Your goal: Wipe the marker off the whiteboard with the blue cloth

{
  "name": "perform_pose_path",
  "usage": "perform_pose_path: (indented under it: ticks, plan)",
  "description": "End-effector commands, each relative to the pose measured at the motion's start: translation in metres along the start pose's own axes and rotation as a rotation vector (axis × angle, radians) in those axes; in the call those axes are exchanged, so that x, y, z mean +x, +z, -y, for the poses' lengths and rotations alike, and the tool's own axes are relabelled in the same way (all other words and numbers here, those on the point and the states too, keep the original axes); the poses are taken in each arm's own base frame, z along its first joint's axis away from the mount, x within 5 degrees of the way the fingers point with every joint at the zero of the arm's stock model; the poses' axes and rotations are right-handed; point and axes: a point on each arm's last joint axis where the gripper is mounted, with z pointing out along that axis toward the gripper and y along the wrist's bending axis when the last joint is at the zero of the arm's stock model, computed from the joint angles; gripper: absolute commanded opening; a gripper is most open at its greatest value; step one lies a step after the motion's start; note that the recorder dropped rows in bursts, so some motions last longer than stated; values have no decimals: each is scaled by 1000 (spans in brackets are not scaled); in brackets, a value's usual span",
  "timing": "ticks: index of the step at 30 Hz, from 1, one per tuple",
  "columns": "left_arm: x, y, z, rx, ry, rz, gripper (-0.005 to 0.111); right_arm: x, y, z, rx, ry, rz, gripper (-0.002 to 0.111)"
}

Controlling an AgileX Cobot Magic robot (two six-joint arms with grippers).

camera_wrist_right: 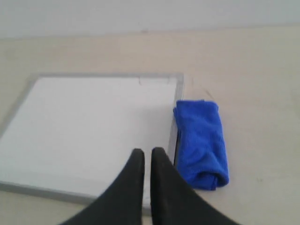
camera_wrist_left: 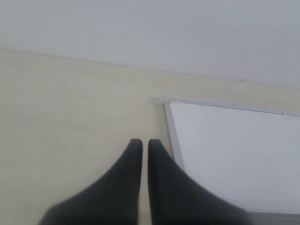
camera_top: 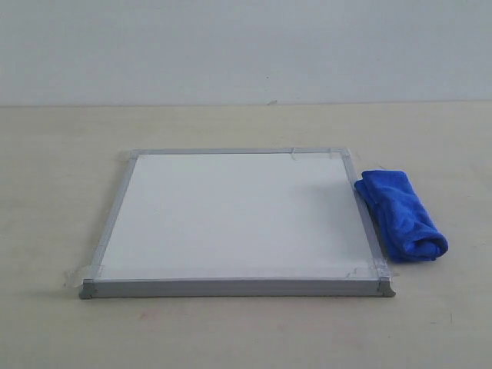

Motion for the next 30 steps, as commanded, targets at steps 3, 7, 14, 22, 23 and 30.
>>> perform_pose_path:
  ticks: [3, 7, 14, 22, 23, 30]
  plan:
    - [1, 0, 0, -3, 6, -2, 4, 10, -54, 1, -19, -200, 324, 0]
    - [1, 0, 0, -3, 6, -2, 4, 39, -44, 9, -7, -263, 472, 0]
    - [1, 0, 0, -3, 6, -2, 4, 107, -2, 27, 5, -245, 535, 0]
    - [1, 0, 0, -3, 6, -2, 4, 118, -2, 30, 28, -221, 476, 0]
    - [1, 0, 0, -3, 6, -2, 4, 120, -2, 32, 46, -217, 460, 0]
    - [1, 0, 0, -3, 6, -2, 4, 131, 2, 40, 167, -175, 326, 0]
